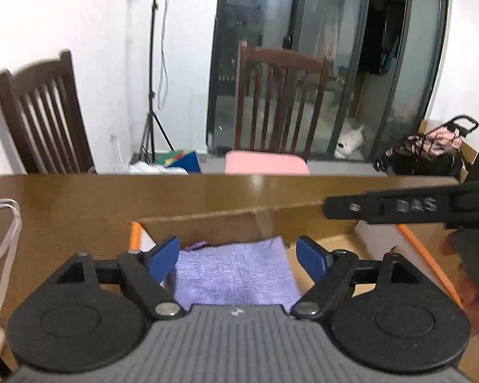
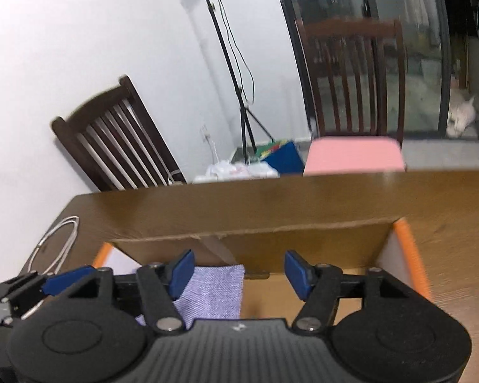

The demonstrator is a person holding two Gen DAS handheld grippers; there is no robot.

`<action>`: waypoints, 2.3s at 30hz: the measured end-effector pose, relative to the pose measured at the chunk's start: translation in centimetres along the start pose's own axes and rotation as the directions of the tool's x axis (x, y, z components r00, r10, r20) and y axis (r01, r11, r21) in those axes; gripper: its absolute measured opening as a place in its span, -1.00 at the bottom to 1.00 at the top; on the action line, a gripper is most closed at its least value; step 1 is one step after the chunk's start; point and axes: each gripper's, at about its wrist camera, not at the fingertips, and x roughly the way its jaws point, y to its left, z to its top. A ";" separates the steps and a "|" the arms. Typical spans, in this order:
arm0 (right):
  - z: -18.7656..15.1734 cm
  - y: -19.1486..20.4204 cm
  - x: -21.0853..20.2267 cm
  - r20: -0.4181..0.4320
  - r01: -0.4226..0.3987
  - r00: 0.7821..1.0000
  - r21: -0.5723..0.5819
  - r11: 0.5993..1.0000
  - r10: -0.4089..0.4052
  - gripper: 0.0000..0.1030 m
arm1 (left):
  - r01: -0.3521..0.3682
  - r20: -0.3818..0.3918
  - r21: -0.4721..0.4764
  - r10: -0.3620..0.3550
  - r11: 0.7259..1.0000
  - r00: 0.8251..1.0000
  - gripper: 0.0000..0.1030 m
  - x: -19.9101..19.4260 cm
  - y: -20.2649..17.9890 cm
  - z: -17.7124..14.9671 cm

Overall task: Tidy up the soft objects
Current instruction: 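Carry the sachet over the cardboard box, lower it inside, open grippers, then move both grippers back to the yellow-and-white plush sheep, then close both grippers on the plush sheep and lift it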

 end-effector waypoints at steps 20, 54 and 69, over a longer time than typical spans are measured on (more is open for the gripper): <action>-20.3 5.7 -30.1 0.296 -0.009 0.951 -0.275 0.961 0.093 0.88 | -0.011 0.387 0.116 -0.035 0.993 0.922 0.99 -31.2 -5.5 -17.9; -29.5 -3.3 -25.0 0.239 -0.108 0.965 -0.018 0.994 0.109 0.52 | 0.282 0.062 -0.051 -0.279 0.958 0.958 -0.05 -21.1 -13.3 -25.9; -30.6 -7.0 -23.1 0.085 -0.184 0.981 0.167 0.969 0.172 0.01 | 0.393 -0.028 -0.085 -0.396 0.916 0.918 0.11 -19.0 -14.7 -27.2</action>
